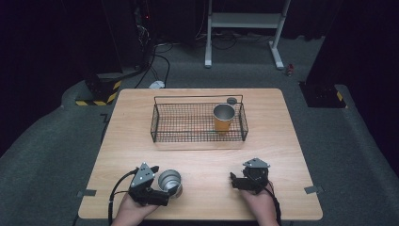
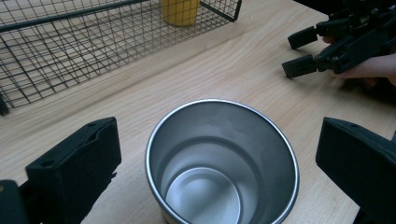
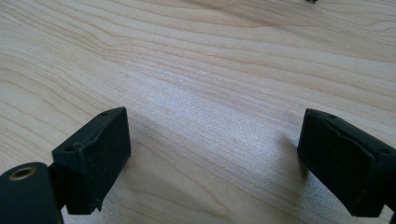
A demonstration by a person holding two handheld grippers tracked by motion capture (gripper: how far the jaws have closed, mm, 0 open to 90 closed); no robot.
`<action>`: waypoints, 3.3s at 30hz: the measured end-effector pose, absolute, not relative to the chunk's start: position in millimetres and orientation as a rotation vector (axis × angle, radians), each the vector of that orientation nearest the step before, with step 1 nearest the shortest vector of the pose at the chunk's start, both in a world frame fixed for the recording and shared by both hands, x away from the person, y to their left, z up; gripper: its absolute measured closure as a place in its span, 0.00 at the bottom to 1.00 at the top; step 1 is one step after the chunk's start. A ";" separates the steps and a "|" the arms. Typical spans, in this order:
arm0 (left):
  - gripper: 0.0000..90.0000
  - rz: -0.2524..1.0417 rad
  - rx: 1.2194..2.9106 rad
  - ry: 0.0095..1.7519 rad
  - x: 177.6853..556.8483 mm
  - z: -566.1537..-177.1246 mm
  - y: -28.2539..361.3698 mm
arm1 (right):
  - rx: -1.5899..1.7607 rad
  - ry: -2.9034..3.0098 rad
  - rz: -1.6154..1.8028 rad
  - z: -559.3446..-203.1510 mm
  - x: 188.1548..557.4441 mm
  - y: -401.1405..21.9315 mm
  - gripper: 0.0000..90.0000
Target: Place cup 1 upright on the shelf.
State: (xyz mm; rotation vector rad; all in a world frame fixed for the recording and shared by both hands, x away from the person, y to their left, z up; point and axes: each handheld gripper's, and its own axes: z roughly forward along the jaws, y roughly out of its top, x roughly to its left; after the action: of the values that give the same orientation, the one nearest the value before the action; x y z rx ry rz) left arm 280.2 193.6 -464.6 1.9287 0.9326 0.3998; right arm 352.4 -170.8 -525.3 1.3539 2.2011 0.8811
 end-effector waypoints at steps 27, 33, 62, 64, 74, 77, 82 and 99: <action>0.01 0.407 2.027 0.909 281.1 -490.6 187.4 | 1.356 2.199 0.882 -525.4 352.3 -170.7 0.10; 0.04 0.415 2.027 0.889 280.9 -492.6 188.2 | 1.355 2.201 0.882 -525.4 352.3 -170.7 0.10; 0.19 0.544 1.897 0.974 304.1 -497.2 212.3 | 1.357 2.199 0.884 -525.4 352.3 -170.9 0.11; 0.19 0.548 1.888 0.983 308.3 -497.4 212.8 | 1.357 2.199 0.884 -525.4 352.3 -170.9 0.11; 0.20 0.567 1.871 0.998 323.4 -499.7 206.7 | 1.357 2.199 0.884 -525.3 352.3 -170.9 0.11; 0.20 0.571 1.866 1.002 326.5 -499.3 205.9 | 1.357 2.199 0.883 -525.4 352.3 -170.9 0.11; 0.18 0.588 1.865 1.000 331.5 -498.9 200.6 | 1.358 2.200 0.884 -525.3 352.3 -170.9 0.11; 0.17 0.567 1.852 1.019 338.2 -500.6 199.3 | 1.359 2.196 0.880 -525.3 352.6 -170.7 0.11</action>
State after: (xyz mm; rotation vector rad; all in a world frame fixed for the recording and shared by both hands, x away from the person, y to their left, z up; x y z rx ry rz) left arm 338.2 199.3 -500.6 1.8520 1.0195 0.5671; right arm 352.6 -170.7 -525.3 1.3587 2.1956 0.8799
